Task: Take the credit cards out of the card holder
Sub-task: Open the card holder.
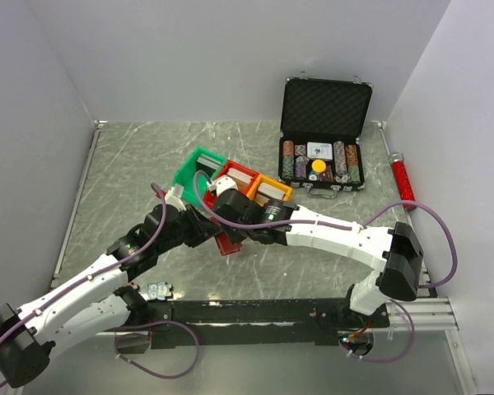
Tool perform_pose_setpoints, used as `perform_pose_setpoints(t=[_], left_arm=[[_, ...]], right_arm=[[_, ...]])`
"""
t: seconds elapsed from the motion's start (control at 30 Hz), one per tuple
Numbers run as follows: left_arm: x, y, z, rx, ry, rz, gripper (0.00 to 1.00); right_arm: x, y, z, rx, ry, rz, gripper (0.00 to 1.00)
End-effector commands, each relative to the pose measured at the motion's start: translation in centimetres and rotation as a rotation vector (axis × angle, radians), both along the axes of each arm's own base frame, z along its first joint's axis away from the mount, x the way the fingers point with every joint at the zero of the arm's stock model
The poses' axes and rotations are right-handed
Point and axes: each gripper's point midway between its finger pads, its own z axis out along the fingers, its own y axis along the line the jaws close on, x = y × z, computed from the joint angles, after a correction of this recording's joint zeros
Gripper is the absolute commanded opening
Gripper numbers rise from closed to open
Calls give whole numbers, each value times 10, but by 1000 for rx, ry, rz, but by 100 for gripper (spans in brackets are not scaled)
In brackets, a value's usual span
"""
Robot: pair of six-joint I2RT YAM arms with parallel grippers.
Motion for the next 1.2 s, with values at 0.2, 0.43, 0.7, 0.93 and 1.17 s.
perform_pose_setpoints(t=[0.2,0.43,0.7,0.93,1.17], left_arm=[[-10,-15,66,-212,-107,-61,1],[-8,-10,61,-188,-106,-37,1],[-6,-5,59,-162,-111,-17,1],[-5,-3,55,-150,-108,-6,1],[-4,-2,50,-140,-103,0,1]], right_arm=[[7,-23,-2,-73,-31,-45,0],[0,-24,4,-37,-13,-30,0],[0,-31,8,-11,-3,-42,0],[0,-37,12,9,-1,-58,0],[0,-43,16,25,-1,-67,0]])
